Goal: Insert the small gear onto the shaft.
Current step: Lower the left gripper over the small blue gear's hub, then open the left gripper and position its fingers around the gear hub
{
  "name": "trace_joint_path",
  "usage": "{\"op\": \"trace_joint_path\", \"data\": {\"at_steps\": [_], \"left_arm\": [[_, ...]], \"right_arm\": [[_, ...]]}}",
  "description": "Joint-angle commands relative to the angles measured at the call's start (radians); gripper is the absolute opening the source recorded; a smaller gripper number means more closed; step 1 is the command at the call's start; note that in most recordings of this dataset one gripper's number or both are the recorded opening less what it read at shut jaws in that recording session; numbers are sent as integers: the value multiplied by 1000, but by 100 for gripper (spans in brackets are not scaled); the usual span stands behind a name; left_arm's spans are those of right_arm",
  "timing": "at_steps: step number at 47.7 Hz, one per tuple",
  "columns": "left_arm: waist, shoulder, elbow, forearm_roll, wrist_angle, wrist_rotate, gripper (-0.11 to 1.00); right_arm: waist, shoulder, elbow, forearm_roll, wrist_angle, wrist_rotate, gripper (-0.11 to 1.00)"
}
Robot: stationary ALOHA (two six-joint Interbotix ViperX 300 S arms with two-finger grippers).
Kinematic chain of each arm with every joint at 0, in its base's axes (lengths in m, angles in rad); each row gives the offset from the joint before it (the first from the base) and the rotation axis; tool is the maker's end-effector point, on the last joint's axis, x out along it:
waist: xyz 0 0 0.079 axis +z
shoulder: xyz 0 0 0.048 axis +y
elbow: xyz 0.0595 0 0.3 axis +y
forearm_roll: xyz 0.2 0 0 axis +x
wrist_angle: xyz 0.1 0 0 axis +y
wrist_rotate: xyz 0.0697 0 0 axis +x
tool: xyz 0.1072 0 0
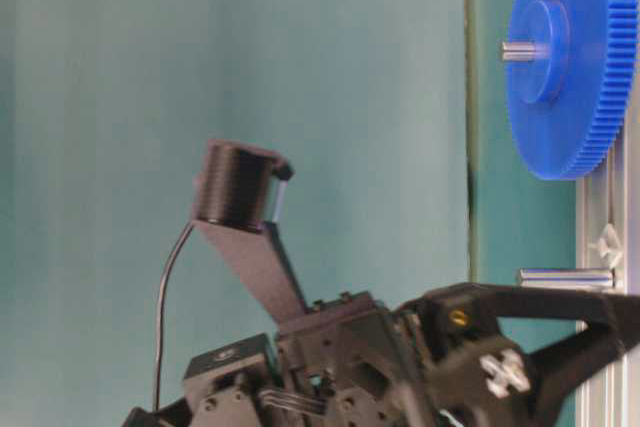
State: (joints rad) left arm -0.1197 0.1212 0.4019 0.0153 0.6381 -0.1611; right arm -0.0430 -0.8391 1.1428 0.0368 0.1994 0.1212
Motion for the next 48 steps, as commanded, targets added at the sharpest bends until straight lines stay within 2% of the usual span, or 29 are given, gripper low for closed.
{"op": "trace_joint_path", "data": {"at_steps": [1, 19, 48], "left_arm": [[-12, -11, -31, 3, 20, 23, 0], [-14, -2, -44, 3, 40, 132, 0], [-20, 15, -49, 3, 18, 117, 0]], "right_arm": [[0, 5, -8, 2, -6, 9, 7], [-2, 3, -2, 2, -5, 9, 7], [0, -26, 18, 2, -6, 11, 7]]}}
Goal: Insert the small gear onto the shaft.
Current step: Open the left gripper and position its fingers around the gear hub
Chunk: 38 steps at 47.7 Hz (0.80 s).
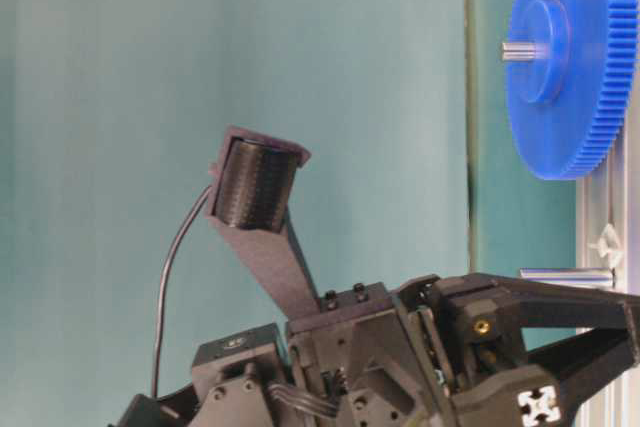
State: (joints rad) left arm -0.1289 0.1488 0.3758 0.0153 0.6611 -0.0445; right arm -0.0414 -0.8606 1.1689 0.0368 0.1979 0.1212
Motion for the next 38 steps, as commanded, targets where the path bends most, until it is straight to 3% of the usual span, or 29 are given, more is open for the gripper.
{"op": "trace_joint_path", "data": {"at_steps": [1, 38], "left_arm": [[-11, -11, -23, 3, -3, 0, 0], [-18, 14, -32, 3, -2, -8, 0]], "right_arm": [[-2, -8, -6, 2, -6, 11, 7], [-2, -34, 6, 0, 32, 11, 7]]}}
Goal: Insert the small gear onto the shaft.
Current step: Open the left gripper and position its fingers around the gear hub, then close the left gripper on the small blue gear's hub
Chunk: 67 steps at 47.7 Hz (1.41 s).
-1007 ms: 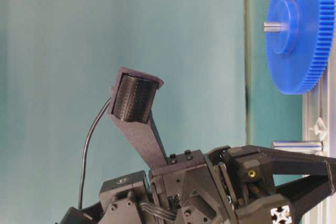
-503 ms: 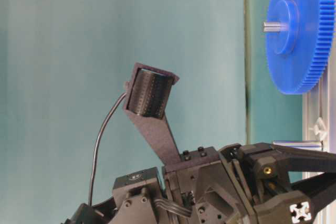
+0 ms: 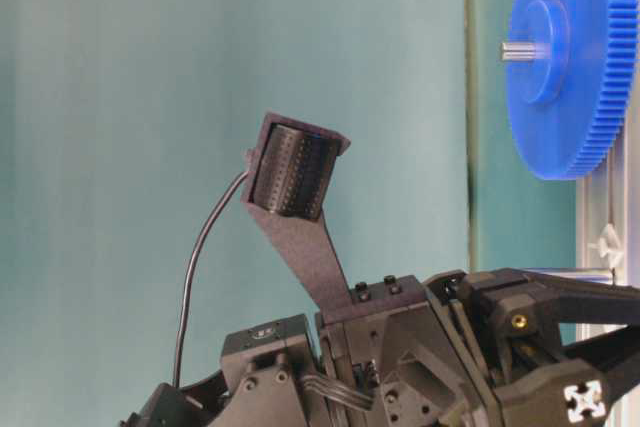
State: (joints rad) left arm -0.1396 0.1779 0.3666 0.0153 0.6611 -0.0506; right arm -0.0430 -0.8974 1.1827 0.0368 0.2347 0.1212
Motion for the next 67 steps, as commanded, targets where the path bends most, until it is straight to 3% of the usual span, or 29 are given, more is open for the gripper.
{"op": "trace_joint_path", "data": {"at_steps": [1, 17, 27, 32, 42, 46, 67], "left_arm": [[-8, -17, -25, 3, -2, -3, 0], [-8, -9, -40, 3, 18, -46, 1], [-8, -2, -37, 3, 25, -43, 11], [-8, 8, -40, 3, 25, -40, 27], [-8, 6, -43, 3, 11, -57, 81], [-8, 8, -43, 3, -3, -54, 93], [-8, 18, -35, 3, 5, -52, 92]], "right_arm": [[-2, 3, -9, 0, -5, 11, 7], [-2, 3, -8, 0, -5, 9, 7], [-2, 3, -8, 0, -5, 9, 7], [0, 3, -8, 0, -5, 9, 7], [-2, 3, -8, 0, -5, 9, 7], [-2, 3, -8, 0, -3, 9, 7], [-2, -5, -8, 0, -3, 11, 7]]}}
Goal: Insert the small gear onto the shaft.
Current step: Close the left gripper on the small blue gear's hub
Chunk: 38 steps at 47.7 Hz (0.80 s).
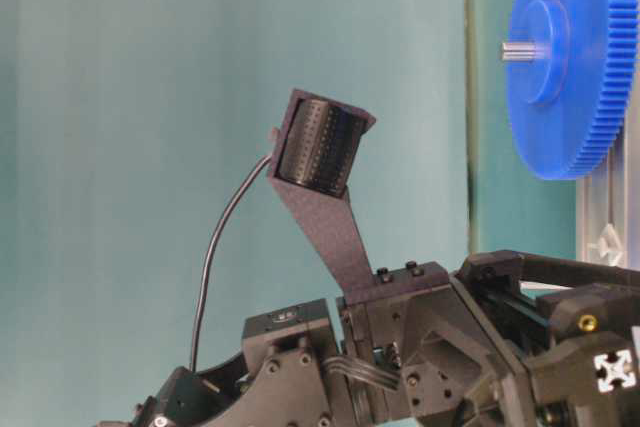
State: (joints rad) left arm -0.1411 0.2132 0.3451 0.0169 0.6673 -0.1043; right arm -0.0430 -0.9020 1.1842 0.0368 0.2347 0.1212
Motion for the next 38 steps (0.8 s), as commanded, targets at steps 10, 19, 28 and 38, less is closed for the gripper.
{"op": "trace_joint_path", "data": {"at_steps": [10, 19, 28, 38], "left_arm": [[-5, -12, -5, 2, 0, -3, 92], [-6, -3, 3, 2, 0, -3, 92], [-6, 0, 15, 2, -18, -8, 92], [-5, 2, 23, 2, -44, -21, 92]], "right_arm": [[-2, -6, -8, 0, -3, 11, 7], [-2, -6, -9, 0, 0, 11, 7], [-2, -6, -9, 0, 0, 12, 7], [-2, -6, -9, 2, 0, 12, 7]]}}
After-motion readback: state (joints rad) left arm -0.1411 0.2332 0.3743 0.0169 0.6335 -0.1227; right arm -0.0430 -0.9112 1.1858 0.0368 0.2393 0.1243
